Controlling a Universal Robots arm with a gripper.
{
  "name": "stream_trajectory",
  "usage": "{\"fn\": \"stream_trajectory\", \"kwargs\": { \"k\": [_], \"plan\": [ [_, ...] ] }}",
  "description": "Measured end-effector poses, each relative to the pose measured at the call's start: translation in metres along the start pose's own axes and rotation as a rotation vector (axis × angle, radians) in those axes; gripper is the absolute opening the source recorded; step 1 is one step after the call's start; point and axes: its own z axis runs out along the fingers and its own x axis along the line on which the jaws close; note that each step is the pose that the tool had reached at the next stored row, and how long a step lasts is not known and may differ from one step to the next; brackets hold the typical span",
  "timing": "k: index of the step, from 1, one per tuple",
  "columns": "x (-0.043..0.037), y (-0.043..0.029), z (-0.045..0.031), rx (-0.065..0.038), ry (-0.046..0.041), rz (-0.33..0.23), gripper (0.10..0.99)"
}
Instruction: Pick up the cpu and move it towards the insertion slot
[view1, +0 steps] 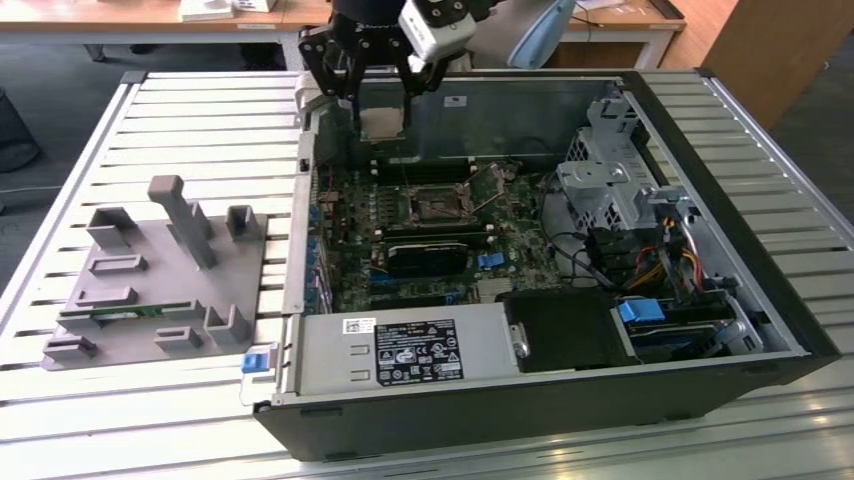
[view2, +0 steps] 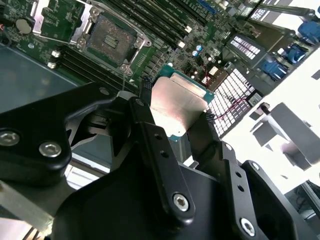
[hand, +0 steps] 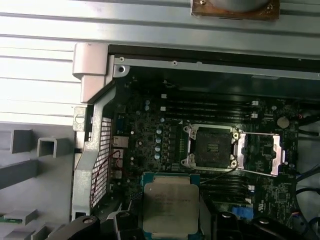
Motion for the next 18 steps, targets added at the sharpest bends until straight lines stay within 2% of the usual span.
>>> {"fn": "stream_trajectory", "kwargs": {
  "k": [18],
  "plan": [
    [-0.0211, 0.0165, 0.0008, 0.0, 0.0001, 0.0, 0.537]
  ]
}}
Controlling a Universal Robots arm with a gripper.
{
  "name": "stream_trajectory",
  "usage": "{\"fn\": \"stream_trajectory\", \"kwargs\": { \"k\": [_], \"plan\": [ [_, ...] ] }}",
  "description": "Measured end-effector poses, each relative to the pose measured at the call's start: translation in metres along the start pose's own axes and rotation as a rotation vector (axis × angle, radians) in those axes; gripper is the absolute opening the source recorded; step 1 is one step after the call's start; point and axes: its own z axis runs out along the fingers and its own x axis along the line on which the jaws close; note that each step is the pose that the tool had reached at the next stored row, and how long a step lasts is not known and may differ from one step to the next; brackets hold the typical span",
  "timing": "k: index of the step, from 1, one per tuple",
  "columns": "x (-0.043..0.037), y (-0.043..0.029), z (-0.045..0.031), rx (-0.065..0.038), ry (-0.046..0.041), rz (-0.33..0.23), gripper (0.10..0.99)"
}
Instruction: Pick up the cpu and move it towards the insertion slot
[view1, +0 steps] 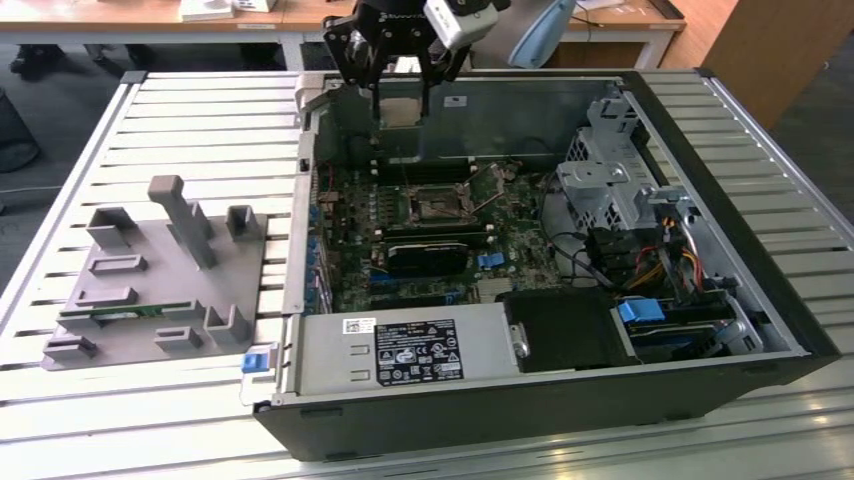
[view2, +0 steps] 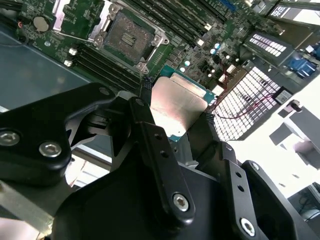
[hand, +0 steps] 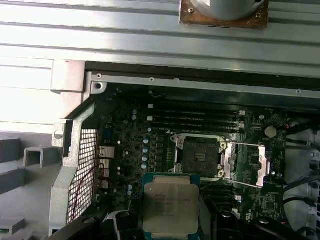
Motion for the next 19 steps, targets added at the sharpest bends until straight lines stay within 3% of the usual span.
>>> {"fn": "stream_trajectory", "kwargs": {
  "k": [19],
  "plan": [
    [-0.0224, 0.0216, 0.0012, 0.0, -0.0001, 0.0, 0.537]
  ]
}}
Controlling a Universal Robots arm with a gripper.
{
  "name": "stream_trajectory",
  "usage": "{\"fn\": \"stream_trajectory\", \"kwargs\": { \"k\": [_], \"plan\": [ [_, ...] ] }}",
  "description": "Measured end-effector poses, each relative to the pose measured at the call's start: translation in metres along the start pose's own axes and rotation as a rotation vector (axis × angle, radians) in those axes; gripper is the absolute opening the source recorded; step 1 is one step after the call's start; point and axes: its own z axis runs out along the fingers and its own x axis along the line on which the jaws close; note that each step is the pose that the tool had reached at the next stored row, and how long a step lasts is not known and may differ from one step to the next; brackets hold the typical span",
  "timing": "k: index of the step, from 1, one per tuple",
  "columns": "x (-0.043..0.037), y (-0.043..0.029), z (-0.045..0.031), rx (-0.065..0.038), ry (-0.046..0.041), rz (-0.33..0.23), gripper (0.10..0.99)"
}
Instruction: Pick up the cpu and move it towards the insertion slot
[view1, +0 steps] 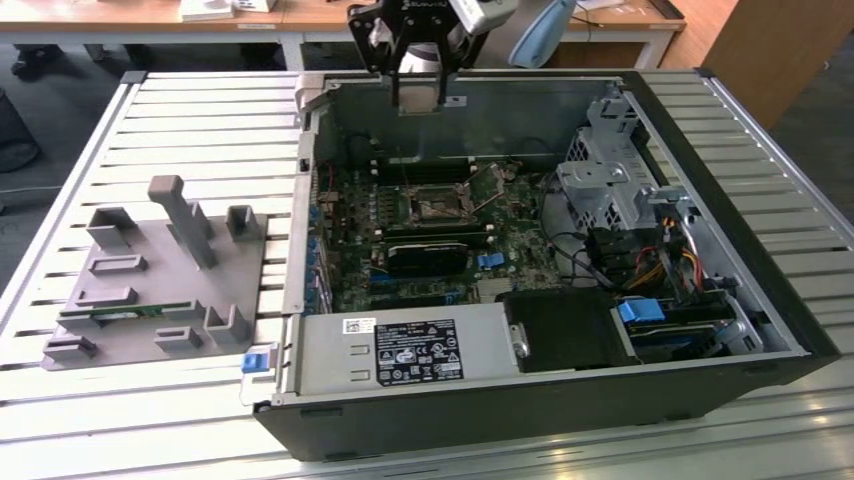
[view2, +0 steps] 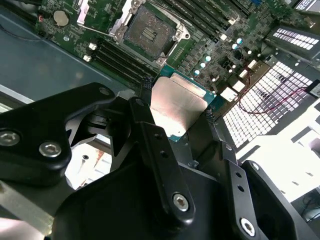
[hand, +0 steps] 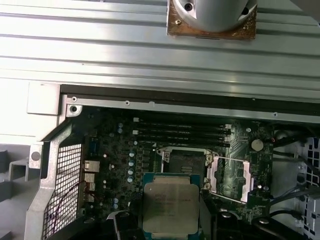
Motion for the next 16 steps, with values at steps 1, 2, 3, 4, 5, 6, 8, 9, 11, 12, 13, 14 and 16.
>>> {"fn": "stream_trajectory", "kwargs": {
  "k": [1, 2, 3, 4, 5, 6, 8, 9, 11, 12, 13, 14, 16],
  "plan": [
    [-0.0012, 0.0005, 0.0, 0.0, 0.0, 0.0, 0.537],
    [-0.0028, 0.0008, 0.0001, 0.0, 0.0, 0.0, 0.537],
    [-0.004, 0.0009, 0.0001, 0.0, 0.0, 0.0, 0.537],
    [-0.0052, 0.001, 0.0001, 0.0, 0.0, 0.0, 0.537],
    [-0.0062, 0.001, 0.0001, 0.0, 0.0, 0.0, 0.537],
    [-0.0072, 0.001, 0.0001, 0.0, 0.0, 0.0, 0.537],
    [-0.0095, 0.0009, 0.0001, 0.0, -0.0002, 0.0, 0.537],
    [-0.0106, 0.0008, 0.0001, 0.0, -0.0002, 0.0, 0.537],
    [-0.0132, 0.0007, 0.0002, 0.0, -0.0004, 0.0, 0.537],
    [-0.0146, 0.0006, 0.0001, 0.0, -0.0004, 0.0, 0.537],
    [-0.0158, 0.0006, 0.0001, 0.0, -0.0005, 0.0, 0.537],
    [-0.0171, 0.0005, 0.0001, 0.0, -0.0005, 0.0, 0.537],
    [-0.0196, 0.0004, 0.0001, 0.0, -0.0007, 0.0, 0.537]
  ]
}}
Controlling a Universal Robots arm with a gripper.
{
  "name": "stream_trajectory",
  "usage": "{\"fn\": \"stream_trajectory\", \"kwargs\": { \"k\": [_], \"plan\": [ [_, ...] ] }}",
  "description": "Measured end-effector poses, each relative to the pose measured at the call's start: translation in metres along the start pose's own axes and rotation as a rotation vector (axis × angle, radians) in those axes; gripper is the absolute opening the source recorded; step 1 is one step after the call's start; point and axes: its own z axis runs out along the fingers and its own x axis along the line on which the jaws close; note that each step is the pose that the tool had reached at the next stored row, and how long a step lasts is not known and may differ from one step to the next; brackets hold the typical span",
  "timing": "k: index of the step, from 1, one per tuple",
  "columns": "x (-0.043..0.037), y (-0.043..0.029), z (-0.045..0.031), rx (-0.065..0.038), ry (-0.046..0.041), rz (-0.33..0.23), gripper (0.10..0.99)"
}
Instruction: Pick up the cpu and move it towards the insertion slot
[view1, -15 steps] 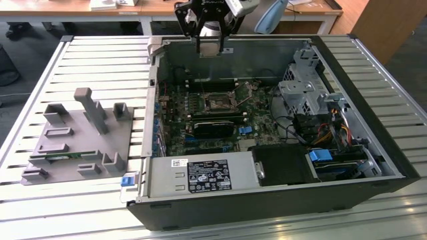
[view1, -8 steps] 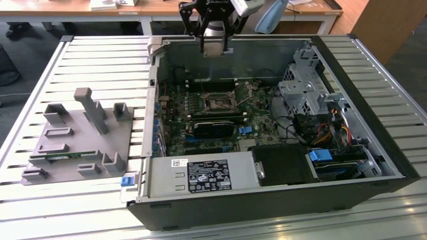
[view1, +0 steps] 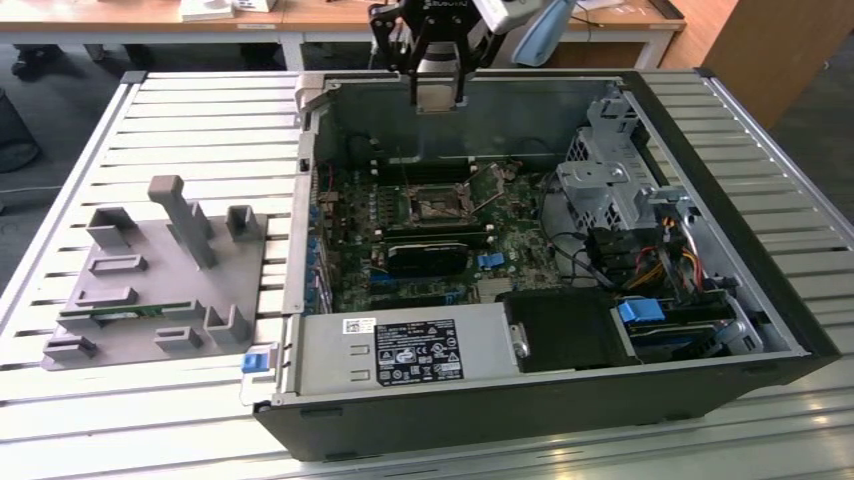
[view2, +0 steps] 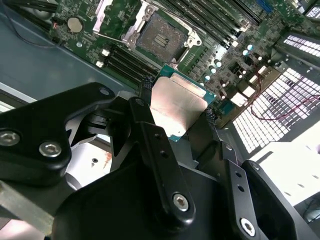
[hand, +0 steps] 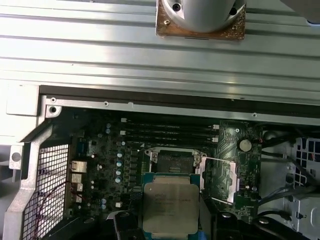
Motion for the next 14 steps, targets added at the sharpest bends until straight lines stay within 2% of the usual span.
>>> {"fn": "stream_trajectory", "kwargs": {
  "k": [12, 14],
  "plan": [
    [-0.0191, -0.0009, 0.0, 0.0, -0.0006, 0.0, 0.537],
    [-0.0196, -0.001, 0.0001, 0.0, -0.0009, 0.0, 0.537]
  ]
}}
